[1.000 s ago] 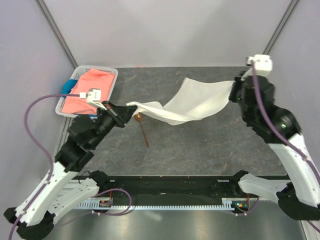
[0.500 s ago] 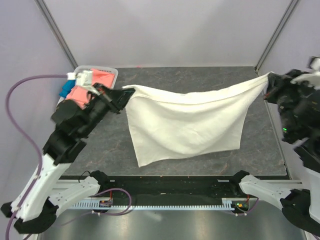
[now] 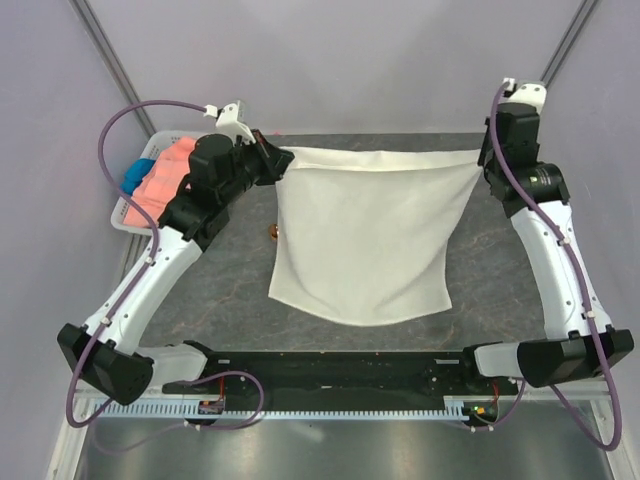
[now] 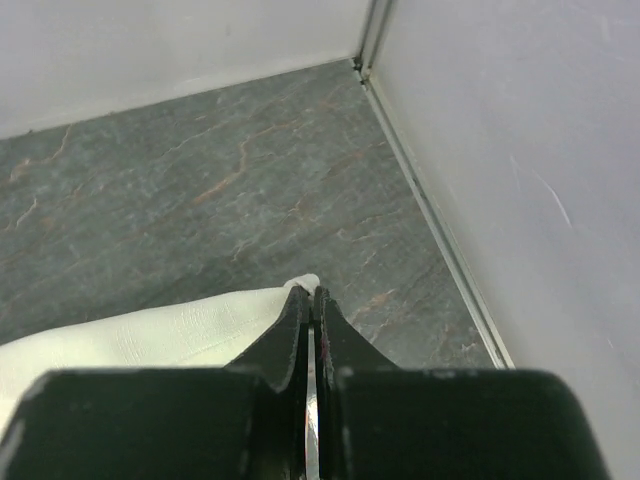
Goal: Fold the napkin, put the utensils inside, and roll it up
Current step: Flatten the napkin out
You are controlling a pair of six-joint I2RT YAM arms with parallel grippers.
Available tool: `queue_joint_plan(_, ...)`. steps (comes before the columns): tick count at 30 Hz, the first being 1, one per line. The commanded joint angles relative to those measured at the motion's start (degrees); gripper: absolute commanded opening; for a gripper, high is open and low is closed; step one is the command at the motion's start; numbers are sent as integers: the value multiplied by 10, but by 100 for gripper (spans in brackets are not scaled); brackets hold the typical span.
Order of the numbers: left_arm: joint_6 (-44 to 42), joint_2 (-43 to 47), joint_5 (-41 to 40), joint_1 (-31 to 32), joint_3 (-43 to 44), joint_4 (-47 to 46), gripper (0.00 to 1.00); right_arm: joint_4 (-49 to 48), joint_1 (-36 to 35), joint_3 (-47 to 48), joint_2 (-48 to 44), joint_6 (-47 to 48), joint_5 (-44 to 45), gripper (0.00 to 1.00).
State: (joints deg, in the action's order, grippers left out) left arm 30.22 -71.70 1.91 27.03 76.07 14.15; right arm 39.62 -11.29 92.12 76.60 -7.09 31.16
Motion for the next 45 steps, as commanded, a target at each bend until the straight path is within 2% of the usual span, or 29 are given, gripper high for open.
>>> queue_joint_plan(1, -32, 37, 17, -3, 29, -70, 2, -46, 32, 14, -64, -23, -45, 0)
queue_joint_plan(9, -28, 146, 53, -3, -16, -93, 2, -10, 31, 22, -183, -26, -32, 0)
queue_joint_plan(13, -32, 173, 92, -2, -2, -77, 2, 18, 32, 53, -224, -21, -40, 0)
queue_joint_plan(16, -26, 171, 127, -2, 24, -62, 2, 30, 32, 94, -225, -22, -55, 0)
queue_joint_plan(20, -23, 156, 131, -2, 55, -53, 2, 27, 31, 142, -196, -27, -94, 0)
queue_joint_plan(23, -24, 102, 134, -7, 87, -36, 2, 20, 32, 156, -139, -21, -69, 0)
queue_joint_plan(27, 16, -18, 173, -56, 142, -29, 2, -3, 36, 144, -48, -6, -29, 0)
queue_joint_plan(28, 26, -74, 178, -66, 149, -30, 2, -19, 40, 138, -9, -6, -33, 0)
queue_joint_plan(31, 57, -172, 222, -109, 195, -30, 2, -48, 73, 127, 79, -16, -67, 0)
queue_joint_plan(32, 62, -239, 239, -122, 211, -30, 2, -52, 87, 129, 105, -19, -74, 0)
queue_joint_plan(34, 76, -317, 258, -130, 269, -21, 2, -76, 99, 136, 185, -24, -89, 0)
queue_joint_plan(35, 77, -395, 275, -136, 294, -15, 6, -82, 107, 154, 214, -26, -95, 0)
queue_joint_plan(36, 84, -432, 281, -138, 350, -5, 15, -85, 111, 169, 244, -30, -106, 0)
queue_joint_plan(37, 86, -536, 290, -142, 436, 21, 57, -83, 128, 230, 340, -34, -118, 4)
queue_joint_plan(38, 90, -566, 295, -143, 464, 33, 73, -68, 132, 258, 408, -44, -140, 22)
queue_joint_plan(39, 93, -596, 309, -145, 491, 35, 96, -56, 143, 322, 441, -47, -153, 41)
queue_joint_plan(40, 99, -633, 317, -146, 527, 34, 100, -44, 146, 351, 470, -50, -171, 72)
queue_joint_plan(41, 105, -650, 321, -146, 543, 33, 100, -25, 149, 378, 517, -51, -184, 81)
queue_joint_plan(43, 103, -660, 325, -147, 553, 22, 100, -27, 152, 401, 536, -46, -211, 93)
queue_joint_plan(45, 92, -652, 324, -146, 544, 0, 100, -46, 152, 365, 526, -41, -232, 95)
